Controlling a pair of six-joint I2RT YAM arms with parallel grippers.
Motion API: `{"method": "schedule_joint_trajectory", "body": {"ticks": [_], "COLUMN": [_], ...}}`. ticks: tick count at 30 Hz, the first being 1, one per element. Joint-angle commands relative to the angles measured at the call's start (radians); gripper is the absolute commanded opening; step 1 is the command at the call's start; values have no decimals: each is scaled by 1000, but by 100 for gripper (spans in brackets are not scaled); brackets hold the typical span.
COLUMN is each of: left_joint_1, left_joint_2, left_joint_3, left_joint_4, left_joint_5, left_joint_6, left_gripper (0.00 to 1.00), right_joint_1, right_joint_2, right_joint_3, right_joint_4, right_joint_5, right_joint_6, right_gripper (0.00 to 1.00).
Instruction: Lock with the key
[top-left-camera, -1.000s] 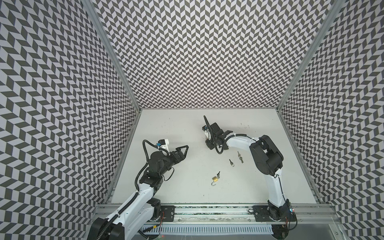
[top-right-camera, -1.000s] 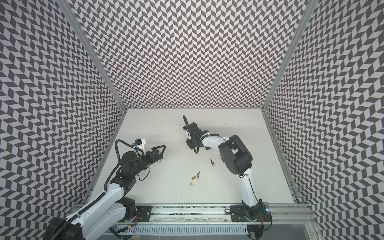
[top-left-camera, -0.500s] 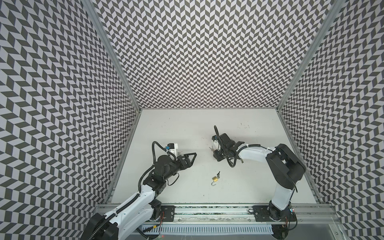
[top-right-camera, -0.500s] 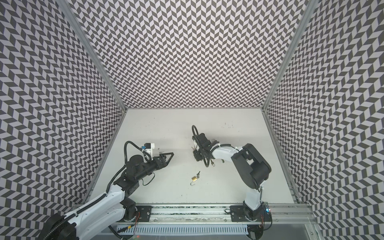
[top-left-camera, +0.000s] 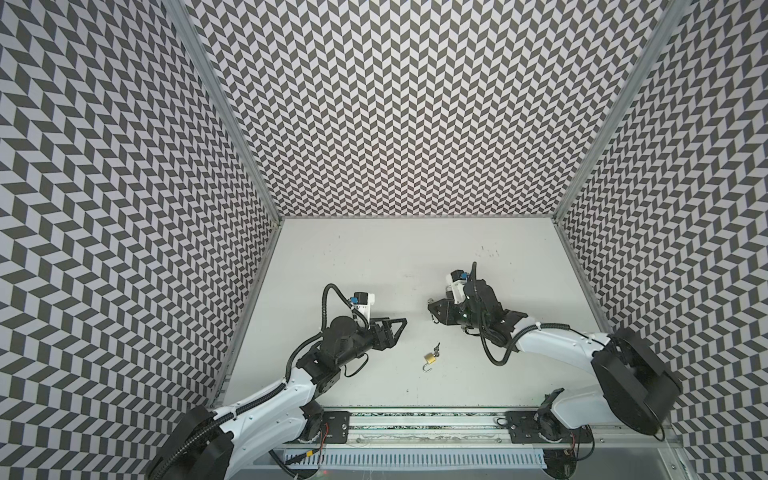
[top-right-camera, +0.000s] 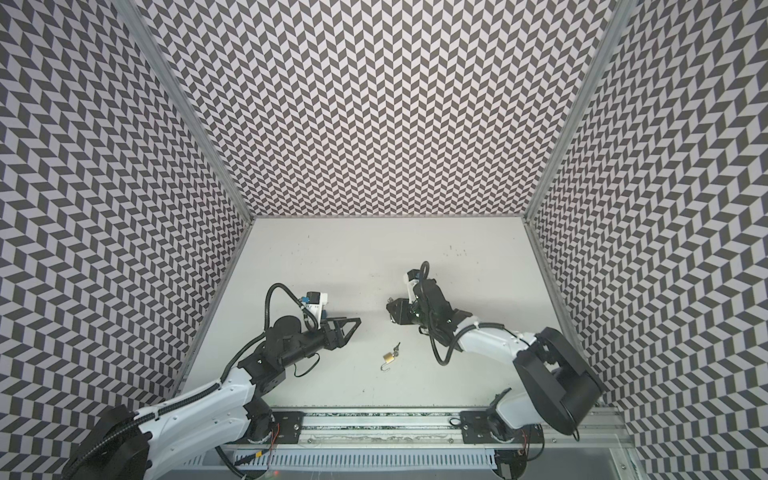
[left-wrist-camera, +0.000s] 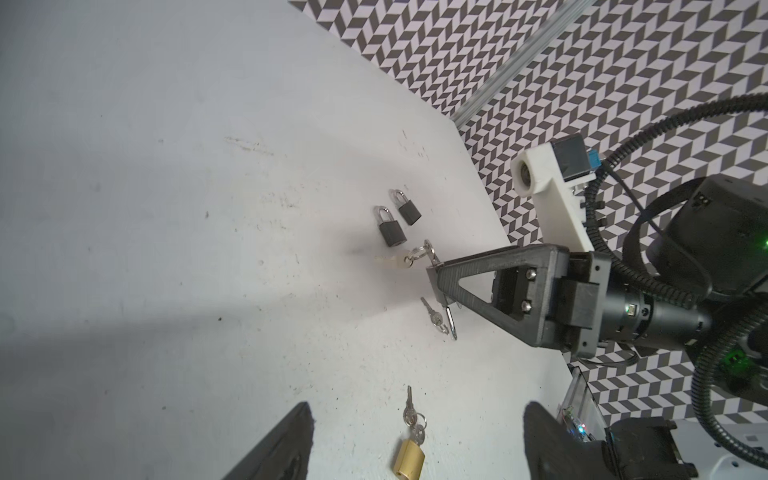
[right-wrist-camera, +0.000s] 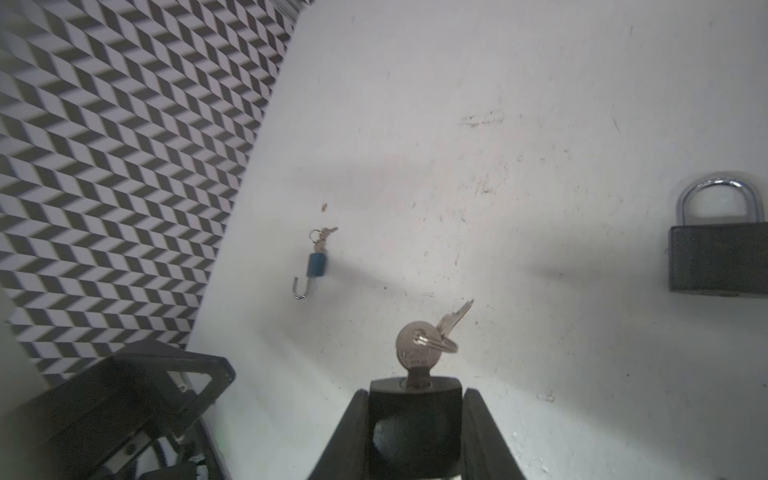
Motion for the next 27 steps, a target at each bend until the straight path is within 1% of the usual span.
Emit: {"method": "schedule_joint_trajectory", "body": {"ticks": [1, 3, 9, 12, 16, 22, 23, 25, 27], "left_joint_1": [-23, -38, -101, -128, -162, -247, -258, -267, -278], "left_joint_2": [-7, 8, 108, 154, 185, 230, 242, 271, 296], "left_joint_3": [3, 13, 88, 125, 175, 266, 281, 317, 340], "left_joint_4": [127, 162, 204, 200, 188, 92, 78, 40, 35], "left_joint_5": [28, 41, 60, 42, 4, -172, -207, -251, -269], "left_joint_6": [75, 97, 167, 187, 226, 321, 327, 324, 322], "left_gripper": [77, 77, 78, 79, 81, 83, 82, 77, 75], "right_joint_1": [21, 40, 87, 95, 99, 111, 112, 112, 115], "right_joint_2": [-95, -149, -258, -279, -296, -328, -333, -339, -348], "right_joint_3": [-96, -132, -159, -169, -148, -126, -126, -130, -134], "right_joint_4": [328, 390, 394, 399, 350, 307, 310, 312, 315], "right_joint_5": [8, 53, 198, 220, 220, 240, 238, 234, 234], "right_joint_6": [289, 367, 558, 653, 700, 721, 724, 741, 750], "right_gripper": [0, 0, 0, 0, 0, 0, 0, 0, 0]}}
